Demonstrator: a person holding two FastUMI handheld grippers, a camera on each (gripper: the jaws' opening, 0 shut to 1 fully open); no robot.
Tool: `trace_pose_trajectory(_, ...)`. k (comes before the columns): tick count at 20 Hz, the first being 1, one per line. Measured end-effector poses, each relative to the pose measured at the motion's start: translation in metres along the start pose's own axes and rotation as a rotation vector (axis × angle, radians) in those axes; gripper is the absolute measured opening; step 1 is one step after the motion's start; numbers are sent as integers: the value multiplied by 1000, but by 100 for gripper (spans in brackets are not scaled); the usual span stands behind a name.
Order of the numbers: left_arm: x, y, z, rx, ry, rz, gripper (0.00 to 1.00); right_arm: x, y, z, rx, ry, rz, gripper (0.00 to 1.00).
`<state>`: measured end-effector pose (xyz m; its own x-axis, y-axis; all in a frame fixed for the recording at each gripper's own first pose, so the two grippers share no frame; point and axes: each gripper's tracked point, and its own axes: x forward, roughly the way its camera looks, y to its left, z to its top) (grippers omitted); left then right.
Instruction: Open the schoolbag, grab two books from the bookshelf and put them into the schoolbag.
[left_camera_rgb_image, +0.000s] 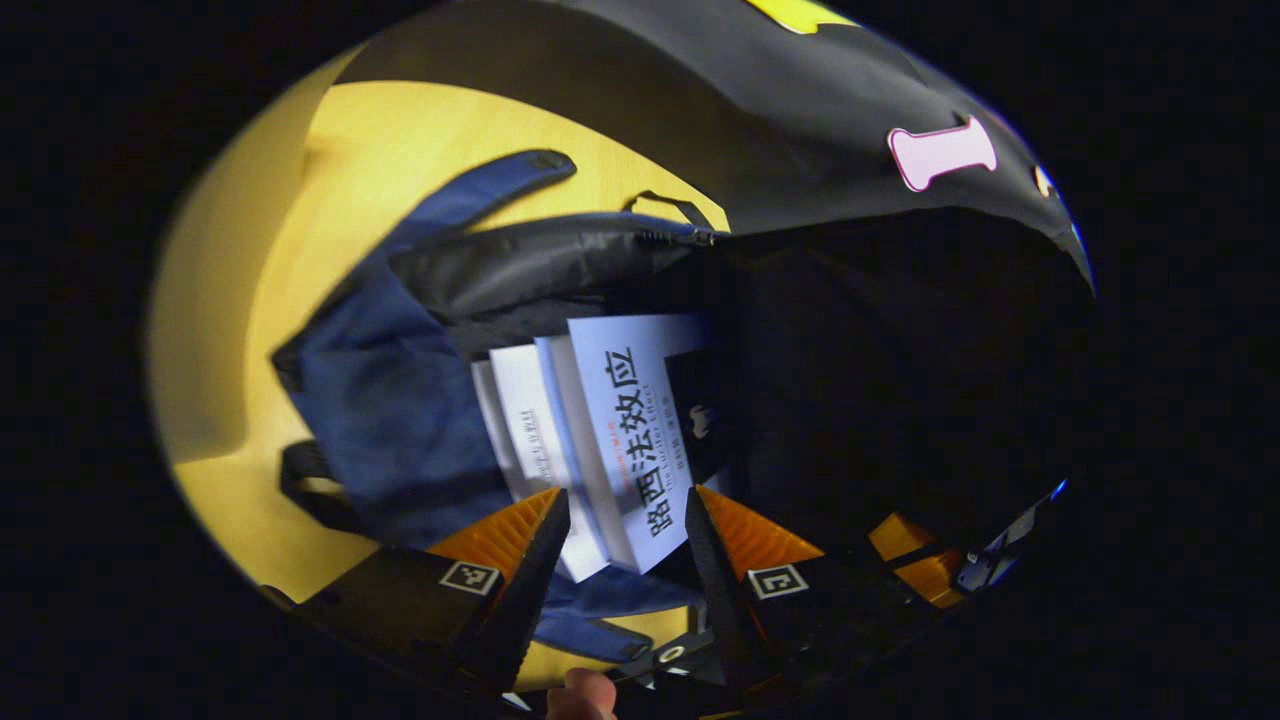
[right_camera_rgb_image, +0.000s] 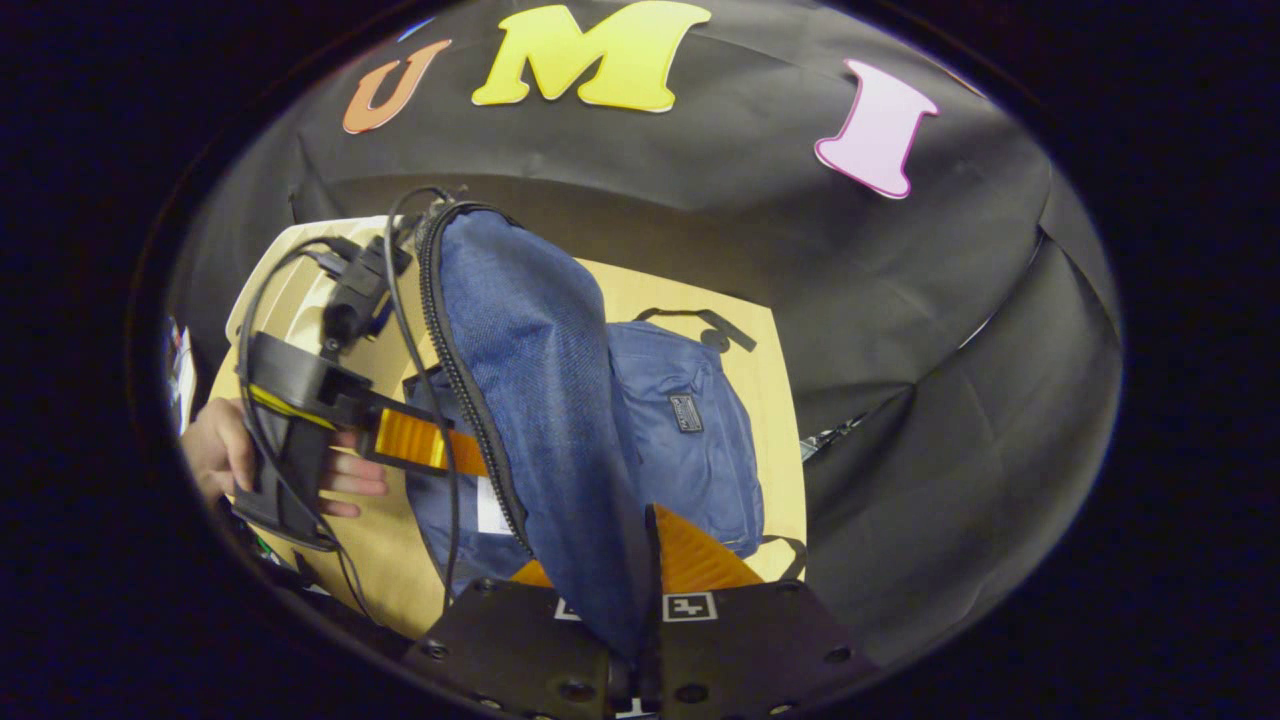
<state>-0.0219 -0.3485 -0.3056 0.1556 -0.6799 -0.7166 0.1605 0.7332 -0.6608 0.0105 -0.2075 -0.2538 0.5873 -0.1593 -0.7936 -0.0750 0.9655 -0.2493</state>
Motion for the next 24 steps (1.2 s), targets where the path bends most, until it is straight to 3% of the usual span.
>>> trace_pose_trajectory(3,-34,12,22,156,-106,120,75,1,8,-1,5,-2,4,0)
trace_pose_trajectory(10,-102,27,12,292,-47,308,75,-2,29,-8,29,-13,8,0)
trace_pose_trajectory(15,-163,44,32,378,-173,446,75,-3,43,-13,50,-13,8,0)
trace_pose_trajectory(22,-232,60,34,418,-275,511,76,-5,61,-18,55,-11,-10,6)
trace_pose_trajectory(24,-247,61,32,400,-302,512,76,-11,77,-12,68,-35,34,11)
